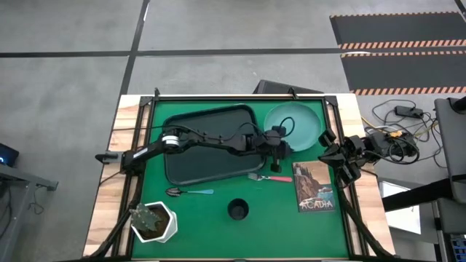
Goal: Pick and place plate/cup/fork/spoon on tray
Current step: Put the green plate on the black tray
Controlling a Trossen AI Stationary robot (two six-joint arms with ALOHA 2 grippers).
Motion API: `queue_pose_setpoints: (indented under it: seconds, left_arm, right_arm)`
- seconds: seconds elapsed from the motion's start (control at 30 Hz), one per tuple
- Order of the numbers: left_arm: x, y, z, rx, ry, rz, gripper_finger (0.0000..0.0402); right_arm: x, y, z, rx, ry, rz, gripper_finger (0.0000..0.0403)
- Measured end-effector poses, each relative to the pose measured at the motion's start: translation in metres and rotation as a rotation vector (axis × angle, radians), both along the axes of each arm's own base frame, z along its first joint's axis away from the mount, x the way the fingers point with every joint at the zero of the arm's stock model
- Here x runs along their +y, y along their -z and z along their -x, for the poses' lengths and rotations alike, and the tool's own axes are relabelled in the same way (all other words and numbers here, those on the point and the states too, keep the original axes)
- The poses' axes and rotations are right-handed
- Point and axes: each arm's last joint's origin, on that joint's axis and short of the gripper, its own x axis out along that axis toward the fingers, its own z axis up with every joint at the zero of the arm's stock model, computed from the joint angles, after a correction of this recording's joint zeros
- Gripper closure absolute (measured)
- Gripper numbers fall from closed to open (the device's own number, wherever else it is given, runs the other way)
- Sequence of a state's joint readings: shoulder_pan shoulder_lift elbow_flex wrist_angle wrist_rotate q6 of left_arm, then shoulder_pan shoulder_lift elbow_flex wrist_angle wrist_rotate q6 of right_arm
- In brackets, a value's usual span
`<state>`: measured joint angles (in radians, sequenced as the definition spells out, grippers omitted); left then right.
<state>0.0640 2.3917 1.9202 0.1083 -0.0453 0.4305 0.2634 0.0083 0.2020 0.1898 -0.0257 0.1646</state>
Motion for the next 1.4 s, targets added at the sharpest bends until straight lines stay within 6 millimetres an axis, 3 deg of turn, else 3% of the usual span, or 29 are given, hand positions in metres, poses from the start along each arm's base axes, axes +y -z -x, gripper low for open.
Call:
queue_pose_setpoints:
  seconds: [0.33,0.47,0.63,0.83,1.2,1.4]
  left_arm:
    - [-0.036,-0.077,0.031,0.018,-0.094,-0.12,0.0401]
    - [-0.047,-0.091,0.05,0.126,-0.187,-0.131,0.0401]
    - [-0.054,-0.078,0.072,0.3,-0.285,-0.11,0.0401]
    - [-0.056,-0.059,0.108,0.384,-0.396,-0.013,0.0401]
    - [-0.058,-0.029,0.199,0.376,-0.681,0.184,0.0402]
    - [-0.062,-0.012,0.231,0.338,-0.773,0.25,0.0402]
  right_arm:
    - [0.0,-0.01,0.006,-0.059,-0.048,0.012,0.0394]
    - [0.001,-0.012,0.008,-0.069,-0.1,0.033,0.0394]
    - [0.002,-0.014,0.009,-0.085,-0.12,0.041,0.0394]
    - [0.002,-0.014,0.009,-0.089,-0.119,0.043,0.0394]
    - [0.002,-0.014,0.008,-0.088,-0.11,0.056,0.0394]
    - [0.002,-0.014,0.008,-0.088,-0.11,0.056,0.0394]
